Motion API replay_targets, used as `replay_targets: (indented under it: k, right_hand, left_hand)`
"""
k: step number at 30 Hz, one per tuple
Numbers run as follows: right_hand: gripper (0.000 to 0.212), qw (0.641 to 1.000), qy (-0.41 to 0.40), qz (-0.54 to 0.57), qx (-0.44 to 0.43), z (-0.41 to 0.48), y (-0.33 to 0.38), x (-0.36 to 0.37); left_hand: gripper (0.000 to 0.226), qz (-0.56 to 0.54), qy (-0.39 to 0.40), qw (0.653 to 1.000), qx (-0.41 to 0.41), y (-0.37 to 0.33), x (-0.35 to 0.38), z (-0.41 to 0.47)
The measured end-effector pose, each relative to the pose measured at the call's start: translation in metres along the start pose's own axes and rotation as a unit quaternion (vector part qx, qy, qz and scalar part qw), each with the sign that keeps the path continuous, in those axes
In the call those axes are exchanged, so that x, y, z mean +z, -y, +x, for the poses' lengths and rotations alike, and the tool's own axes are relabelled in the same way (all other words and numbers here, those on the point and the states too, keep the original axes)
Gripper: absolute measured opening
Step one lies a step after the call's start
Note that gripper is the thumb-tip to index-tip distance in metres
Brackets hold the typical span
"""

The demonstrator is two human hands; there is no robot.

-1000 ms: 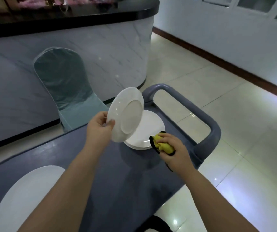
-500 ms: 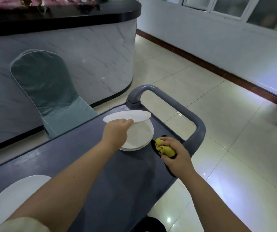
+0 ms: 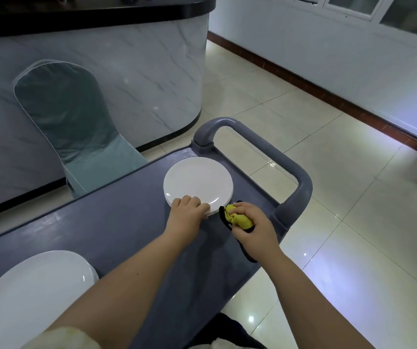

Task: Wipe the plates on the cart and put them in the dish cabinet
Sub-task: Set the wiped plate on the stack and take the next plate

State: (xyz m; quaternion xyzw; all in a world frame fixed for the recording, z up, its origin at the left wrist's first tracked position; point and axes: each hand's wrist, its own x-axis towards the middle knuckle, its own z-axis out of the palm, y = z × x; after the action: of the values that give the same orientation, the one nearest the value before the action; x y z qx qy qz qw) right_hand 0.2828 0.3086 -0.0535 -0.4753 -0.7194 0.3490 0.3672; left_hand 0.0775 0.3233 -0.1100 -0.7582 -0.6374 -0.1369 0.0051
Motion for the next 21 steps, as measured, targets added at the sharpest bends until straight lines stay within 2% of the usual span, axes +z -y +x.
replay_targets:
  k: [3, 6, 9, 13, 15, 17, 21]
  right_hand:
    - [0.036, 1.0, 0.012, 0.01, -0.02, 0.005, 0.012, 0.011]
    - [0.033, 0.998, 0.034, 0.013, -0.059, 0.014, 0.028, 0.037]
    - [0.036, 0.989, 0.102, -0.002, -0.103, 0.023, 0.042, 0.078]
    - [0.032, 0.966, 0.181, 0.005, -0.183, 0.019, 0.066, 0.139]
    - [0.029, 0.953, 0.212, 0.025, -0.215, 0.011, 0.082, 0.164]
    - [0.029, 0.937, 0.253, 0.048, -0.236, 0.002, 0.093, 0.189]
    - [0.032, 0.914, 0.333, 0.056, -0.225, -0.02, 0.1, 0.229]
  left_hand:
    - [0.025, -0.016, -0.039, 0.998, -0.039, 0.0, -0.016, -0.008]
    - [0.023, -0.012, -0.082, 0.989, -0.122, 0.015, -0.046, -0.031]
    - [0.017, 0.002, -0.103, 0.973, -0.206, 0.043, -0.075, -0.076]
    - [0.023, -0.005, -0.099, 0.937, -0.336, 0.073, -0.105, -0.151]
    - [0.025, -0.013, -0.089, 0.904, -0.418, 0.08, -0.115, -0.191]
    - [0.024, -0.034, -0.101, 0.857, -0.505, 0.081, -0.121, -0.233]
    - [0.017, -0.102, -0.191, 0.745, -0.631, 0.068, -0.12, -0.308]
